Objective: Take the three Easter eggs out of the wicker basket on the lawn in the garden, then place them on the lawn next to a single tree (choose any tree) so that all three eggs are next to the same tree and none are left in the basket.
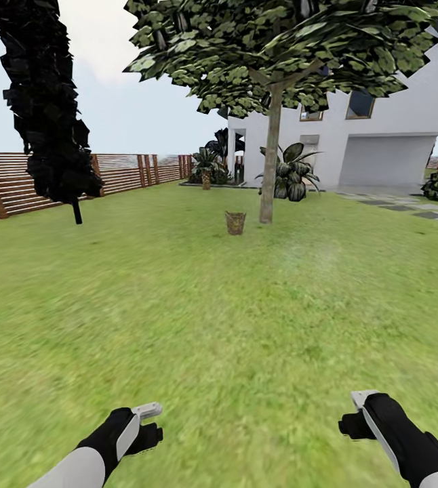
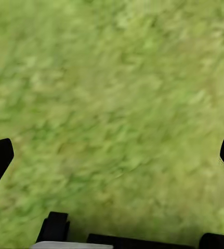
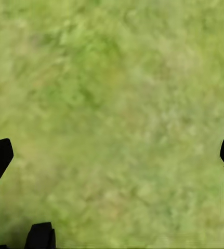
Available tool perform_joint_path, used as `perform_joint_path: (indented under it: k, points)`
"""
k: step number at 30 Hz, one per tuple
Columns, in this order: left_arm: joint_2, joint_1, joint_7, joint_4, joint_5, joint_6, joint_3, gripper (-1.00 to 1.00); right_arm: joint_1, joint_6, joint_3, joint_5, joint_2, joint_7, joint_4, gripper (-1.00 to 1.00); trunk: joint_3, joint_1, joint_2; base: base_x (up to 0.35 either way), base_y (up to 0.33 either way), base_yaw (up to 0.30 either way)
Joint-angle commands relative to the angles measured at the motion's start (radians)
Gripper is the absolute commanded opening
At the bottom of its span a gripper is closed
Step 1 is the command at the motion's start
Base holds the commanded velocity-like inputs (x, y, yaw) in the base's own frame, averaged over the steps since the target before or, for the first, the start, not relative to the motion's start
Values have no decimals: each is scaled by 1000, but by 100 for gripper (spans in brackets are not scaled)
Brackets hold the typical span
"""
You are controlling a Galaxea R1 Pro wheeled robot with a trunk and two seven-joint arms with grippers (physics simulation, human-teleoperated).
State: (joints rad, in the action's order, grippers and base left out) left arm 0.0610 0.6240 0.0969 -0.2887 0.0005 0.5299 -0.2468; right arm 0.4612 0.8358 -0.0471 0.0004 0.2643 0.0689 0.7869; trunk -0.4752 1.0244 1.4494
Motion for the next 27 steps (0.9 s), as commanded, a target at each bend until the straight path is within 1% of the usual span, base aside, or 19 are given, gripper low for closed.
perform_joint_path:
  k: [1, 7, 27]
  points:
    - [1, 0, 4, -2, -1, 6, -5, 100, 1, 5, -3, 0, 1, -2, 1, 100, -1, 1, 1, 343, 0, 0]
    - [7, 0, 3, -1, 0, 6, -5, 100, 1, 6, -4, -1, 1, -8, 0, 100, -1, 1, 1, 343, 0, 0]
    - [6, 0, 3, -1, 1, 6, -5, 100, 1, 6, -1, -2, 1, -9, -8, 100, -1, 1, 1, 343, 0, 0]
